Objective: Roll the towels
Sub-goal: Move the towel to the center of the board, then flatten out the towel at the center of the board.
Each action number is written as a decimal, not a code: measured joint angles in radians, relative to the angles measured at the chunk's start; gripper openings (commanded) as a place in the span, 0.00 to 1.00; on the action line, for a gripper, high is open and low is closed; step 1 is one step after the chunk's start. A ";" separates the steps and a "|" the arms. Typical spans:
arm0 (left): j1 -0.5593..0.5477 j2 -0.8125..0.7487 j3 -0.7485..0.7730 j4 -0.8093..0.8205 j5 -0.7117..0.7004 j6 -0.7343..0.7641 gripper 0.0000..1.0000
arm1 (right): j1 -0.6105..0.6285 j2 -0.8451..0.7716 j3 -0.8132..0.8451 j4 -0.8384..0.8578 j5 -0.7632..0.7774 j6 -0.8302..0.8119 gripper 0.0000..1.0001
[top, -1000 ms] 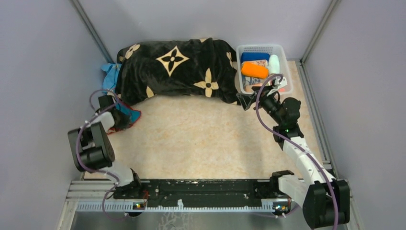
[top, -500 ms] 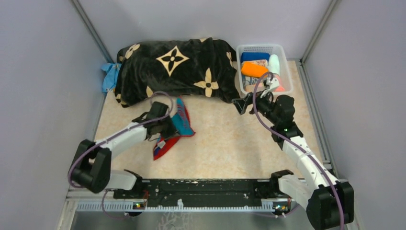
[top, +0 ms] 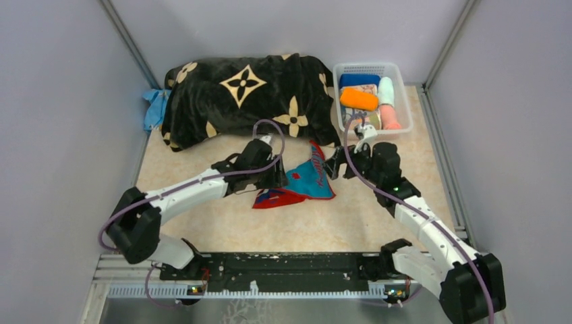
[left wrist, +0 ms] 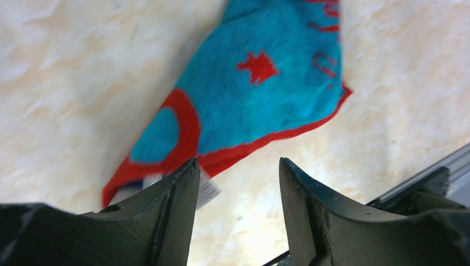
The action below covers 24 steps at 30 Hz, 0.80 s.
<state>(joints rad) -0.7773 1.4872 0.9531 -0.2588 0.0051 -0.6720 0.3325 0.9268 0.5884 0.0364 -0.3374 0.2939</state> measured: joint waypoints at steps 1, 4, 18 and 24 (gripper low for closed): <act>0.001 -0.034 -0.035 -0.005 -0.011 0.014 0.65 | 0.014 0.011 -0.006 -0.010 0.006 0.000 0.86; 0.005 -0.125 -0.110 -0.042 -0.041 0.040 0.67 | 0.069 0.050 -0.022 -0.053 0.050 0.007 0.83; 0.005 -0.283 -0.257 -0.220 -0.153 0.045 0.76 | 0.187 0.321 -0.023 -0.255 0.308 0.058 0.56; 0.005 -0.286 -0.275 -0.228 -0.169 0.045 0.77 | 0.231 0.391 -0.008 -0.253 0.402 0.119 0.51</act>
<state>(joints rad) -0.7723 1.2015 0.6785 -0.4870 -0.1642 -0.6270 0.5632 1.3174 0.5808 -0.2165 0.0647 0.4129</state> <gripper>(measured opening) 0.767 0.528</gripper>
